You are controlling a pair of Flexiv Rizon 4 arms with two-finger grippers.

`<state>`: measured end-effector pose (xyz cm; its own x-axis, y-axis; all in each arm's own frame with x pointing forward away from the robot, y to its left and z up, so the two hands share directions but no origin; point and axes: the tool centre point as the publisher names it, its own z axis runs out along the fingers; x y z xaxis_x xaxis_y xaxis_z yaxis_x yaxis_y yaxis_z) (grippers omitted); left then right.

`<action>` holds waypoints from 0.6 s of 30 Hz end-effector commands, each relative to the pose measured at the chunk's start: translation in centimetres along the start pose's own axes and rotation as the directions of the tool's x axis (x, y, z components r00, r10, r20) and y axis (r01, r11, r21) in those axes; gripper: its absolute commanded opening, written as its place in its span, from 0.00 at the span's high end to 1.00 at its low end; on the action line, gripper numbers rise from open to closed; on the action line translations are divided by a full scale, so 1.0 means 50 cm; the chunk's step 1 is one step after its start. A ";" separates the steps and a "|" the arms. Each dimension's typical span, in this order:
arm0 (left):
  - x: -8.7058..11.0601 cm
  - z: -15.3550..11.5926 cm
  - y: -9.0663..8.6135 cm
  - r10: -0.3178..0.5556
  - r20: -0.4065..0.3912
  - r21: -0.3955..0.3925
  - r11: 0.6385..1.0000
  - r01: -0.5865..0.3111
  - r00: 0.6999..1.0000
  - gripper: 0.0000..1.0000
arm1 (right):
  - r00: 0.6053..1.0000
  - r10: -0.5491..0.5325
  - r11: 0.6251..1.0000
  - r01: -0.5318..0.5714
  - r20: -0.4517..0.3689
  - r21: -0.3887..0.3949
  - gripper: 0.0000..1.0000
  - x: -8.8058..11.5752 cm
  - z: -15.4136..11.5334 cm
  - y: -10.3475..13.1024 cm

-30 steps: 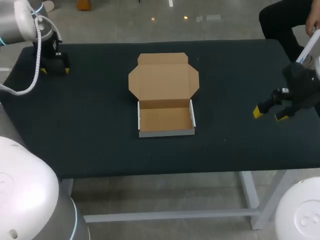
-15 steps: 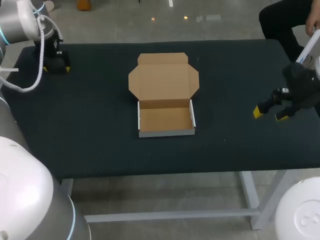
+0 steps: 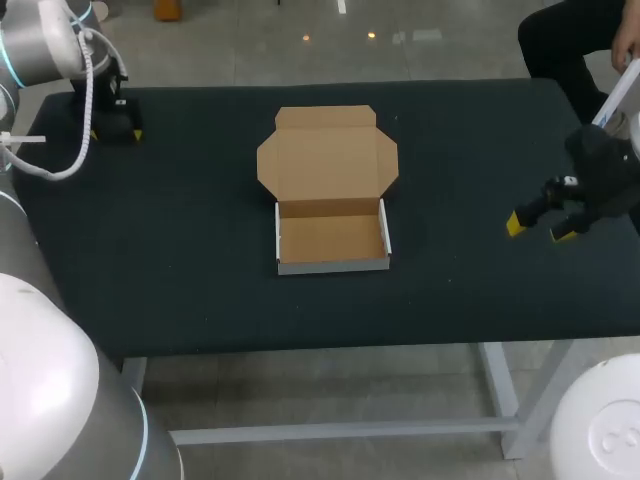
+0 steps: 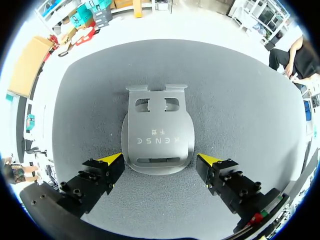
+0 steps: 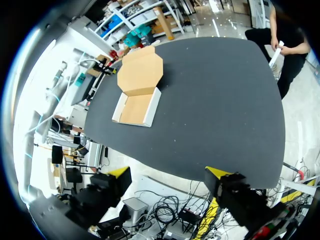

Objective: Assemble the packaging by folding the flat box into shape, placing the metal phone stand inside, and closing the box properly

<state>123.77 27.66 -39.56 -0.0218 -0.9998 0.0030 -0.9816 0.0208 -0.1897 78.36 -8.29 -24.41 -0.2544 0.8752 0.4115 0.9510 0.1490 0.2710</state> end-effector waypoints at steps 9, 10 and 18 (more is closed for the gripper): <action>-0.007 0.016 -0.034 -0.002 0.001 -0.064 0.998 0.002 1.000 0.00 | 1.000 -0.001 1.000 0.001 -0.004 0.005 0.00 0.001 -0.006 0.000; -0.008 0.016 -0.035 -0.002 0.002 -0.064 0.998 0.003 1.000 0.00 | 1.000 -0.001 1.000 0.001 -0.004 0.005 0.00 0.001 -0.006 0.000; -0.011 0.018 -0.046 -0.005 0.004 -0.061 0.998 0.005 1.000 0.00 | 1.000 -0.001 1.000 0.001 -0.004 0.005 0.00 0.001 -0.006 0.000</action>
<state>125.00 27.91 -39.57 -0.0161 -0.9999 -0.0041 -0.9747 0.0166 -0.2230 78.36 -8.30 -24.41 -0.2544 0.8752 0.4114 0.9510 0.1490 0.2710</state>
